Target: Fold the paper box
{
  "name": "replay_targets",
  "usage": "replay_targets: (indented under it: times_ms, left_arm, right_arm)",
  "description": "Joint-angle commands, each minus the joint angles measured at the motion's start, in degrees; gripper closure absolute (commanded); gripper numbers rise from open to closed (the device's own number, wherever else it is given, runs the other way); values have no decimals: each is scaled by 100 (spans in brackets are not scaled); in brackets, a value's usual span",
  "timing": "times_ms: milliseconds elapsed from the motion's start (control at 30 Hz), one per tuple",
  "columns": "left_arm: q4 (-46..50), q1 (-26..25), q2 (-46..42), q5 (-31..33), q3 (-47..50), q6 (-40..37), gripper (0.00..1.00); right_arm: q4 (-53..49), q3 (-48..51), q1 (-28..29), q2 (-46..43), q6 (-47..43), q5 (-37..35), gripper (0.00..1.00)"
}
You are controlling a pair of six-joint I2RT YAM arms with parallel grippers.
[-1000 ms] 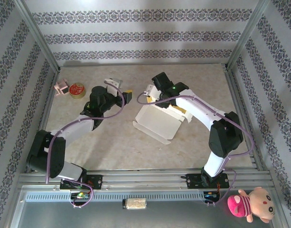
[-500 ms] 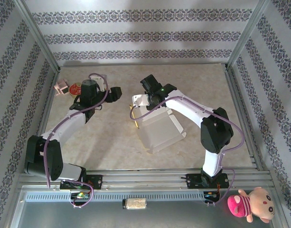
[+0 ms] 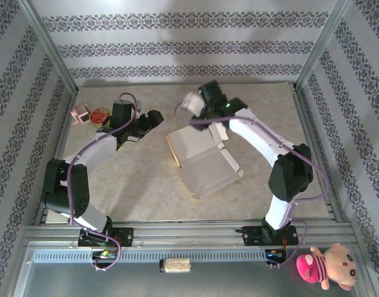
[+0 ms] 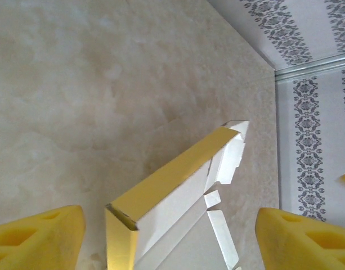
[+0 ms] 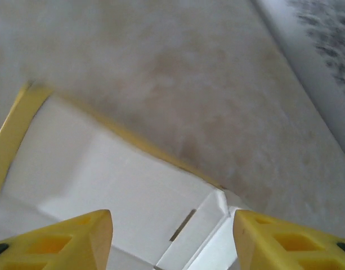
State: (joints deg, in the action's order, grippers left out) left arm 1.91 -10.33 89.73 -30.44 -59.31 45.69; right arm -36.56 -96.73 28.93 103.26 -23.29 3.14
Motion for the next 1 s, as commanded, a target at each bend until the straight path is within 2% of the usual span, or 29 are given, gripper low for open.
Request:
replay_targets:
  times_ms: [0, 100, 167, 300, 367, 433, 533, 667, 767, 833, 900, 967]
  left_arm:
    - [-220, 78, -55, -53, 130, 5, 19]
    - [-391, 79, -2, -109, 137, -630, 16]
    - [-275, 76, 88, -98, 44, -1231, 14]
    - [998, 70, 497, -319, -726, -2538, 10]
    - [1803, 33, 739, -659, -1307, -3365, 10]
    - [2287, -13, 958, -840, -1751, -4034, 9]
    - [2912, -30, 1418, -742, -2406, -4686, 8]
    - [4248, -250, 2255, -943, -3583, -5508, 6]
    - [4574, -327, 2648, -1181, -4007, -5642, 2]
    - [4518, -321, 2827, -922, -4139, -5411, 1]
    - [4494, -306, 2978, -743, -4297, -5254, 0]
    - [4513, -312, 3140, -1075, -4478, -5211, 0]
  right_arm:
    - [-958, -1003, -738, 512, 3324, 1188, 40]
    - [-1457, -1636, -1196, 1027, 4424, 2126, 36]
    - [-1432, -1722, -1332, 1217, 4775, 2346, 33]
    - [-1468, -1727, -1420, 1389, 4901, 2148, 29]
    - [-1383, -1477, -1416, 1280, 4951, 2071, 27]
    - [-1167, -962, -1392, 1007, 4940, 1881, 26]
    - [-862, 158, -1273, 320, 4895, 1357, 27]
    - [121, 2092, -830, -656, 5483, 1185, 43]
    - [591, 3030, -356, -1003, 5847, 837, 61]
    - [851, 3383, -75, -1032, 5960, 588, 69]
    - [1019, 3530, 142, -907, 6020, 427, 72]
    - [1151, 3592, 310, -702, 5990, 174, 75]
